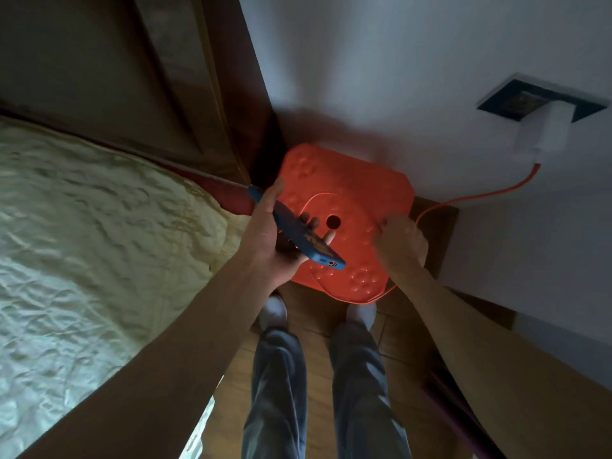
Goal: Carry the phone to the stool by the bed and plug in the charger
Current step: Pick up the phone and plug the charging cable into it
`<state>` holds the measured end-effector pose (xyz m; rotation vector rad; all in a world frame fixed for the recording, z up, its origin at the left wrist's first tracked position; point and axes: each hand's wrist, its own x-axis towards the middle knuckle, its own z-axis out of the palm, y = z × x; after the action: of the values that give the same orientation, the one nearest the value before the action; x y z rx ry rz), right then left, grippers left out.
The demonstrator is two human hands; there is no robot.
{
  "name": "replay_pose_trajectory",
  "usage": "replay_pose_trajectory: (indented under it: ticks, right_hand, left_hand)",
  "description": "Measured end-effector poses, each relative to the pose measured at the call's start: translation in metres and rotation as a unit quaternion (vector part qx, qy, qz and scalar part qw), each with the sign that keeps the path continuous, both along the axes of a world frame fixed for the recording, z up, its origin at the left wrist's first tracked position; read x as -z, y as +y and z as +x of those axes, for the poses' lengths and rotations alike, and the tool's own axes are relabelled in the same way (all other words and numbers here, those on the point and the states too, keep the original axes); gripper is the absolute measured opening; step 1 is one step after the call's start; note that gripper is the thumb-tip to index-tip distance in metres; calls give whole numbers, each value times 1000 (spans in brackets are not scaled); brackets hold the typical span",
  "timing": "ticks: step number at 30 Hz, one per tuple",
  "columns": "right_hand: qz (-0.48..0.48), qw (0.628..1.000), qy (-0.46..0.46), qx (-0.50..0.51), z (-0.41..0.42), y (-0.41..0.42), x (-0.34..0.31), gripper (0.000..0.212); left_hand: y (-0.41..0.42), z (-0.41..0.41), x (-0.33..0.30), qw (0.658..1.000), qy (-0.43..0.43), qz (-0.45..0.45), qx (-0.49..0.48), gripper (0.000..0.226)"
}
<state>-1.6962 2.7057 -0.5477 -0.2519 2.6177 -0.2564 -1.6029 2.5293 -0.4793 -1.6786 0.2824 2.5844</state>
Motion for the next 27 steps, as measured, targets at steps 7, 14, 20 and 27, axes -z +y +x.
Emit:
replay_pose_trajectory:
  ticks: [7,14,20,27]
  right_hand:
    - [-227,966,118,-45,26,-17,-120,19]
    - [-430,872,208,103,52,-6,-258,17]
    - [-551,811,125,152,78,-10,-376,41]
    - [-684,711,-61,151,127,-34,-462,33]
  left_hand:
    - [-9,-11,-81,994,71,-17,-79,42]
    - [-21,-23,-203,978,174,-55,-105,41]
    - [-34,-36,-287,955,271,-69,-97,37]
    - [-16,-33,-373,923,381,-41,-46,38]
